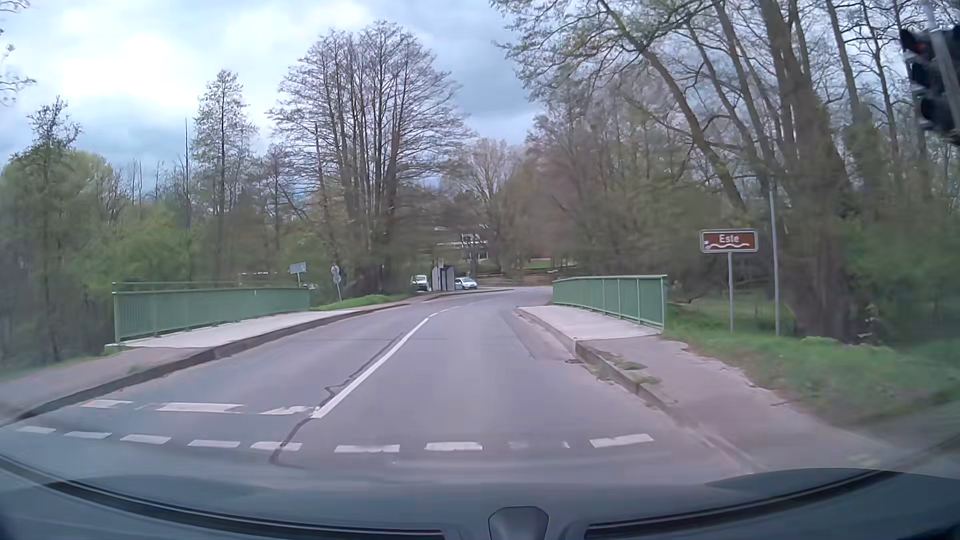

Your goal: Follow the waypoints while adhering to traffic rules and regulations

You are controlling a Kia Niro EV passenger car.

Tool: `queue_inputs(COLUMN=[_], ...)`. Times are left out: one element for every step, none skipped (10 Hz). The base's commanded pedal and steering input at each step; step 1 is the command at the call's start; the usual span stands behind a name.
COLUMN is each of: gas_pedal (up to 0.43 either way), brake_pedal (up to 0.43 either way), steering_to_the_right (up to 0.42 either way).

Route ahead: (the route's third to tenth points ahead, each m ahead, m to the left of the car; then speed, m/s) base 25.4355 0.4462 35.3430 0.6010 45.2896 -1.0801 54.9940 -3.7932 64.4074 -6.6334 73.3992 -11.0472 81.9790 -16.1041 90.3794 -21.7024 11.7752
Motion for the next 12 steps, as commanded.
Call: queue_inputs(gas_pedal=[0.067,0.067,0.059,0.059,0.028,0.020,0.020,0.020,0.008,0.008,0.008,0.008], brake_pedal=[0.000,0.000,0.000,0.000,0.000,0.000,0.000,0.000,0.000,0.000,0.000,0.000], steering_to_the_right=[-0.005,-0.005,-0.005,-0.005,-0.005,-0.004,-0.003,0.000,0.000,0.002,0.003,0.003])
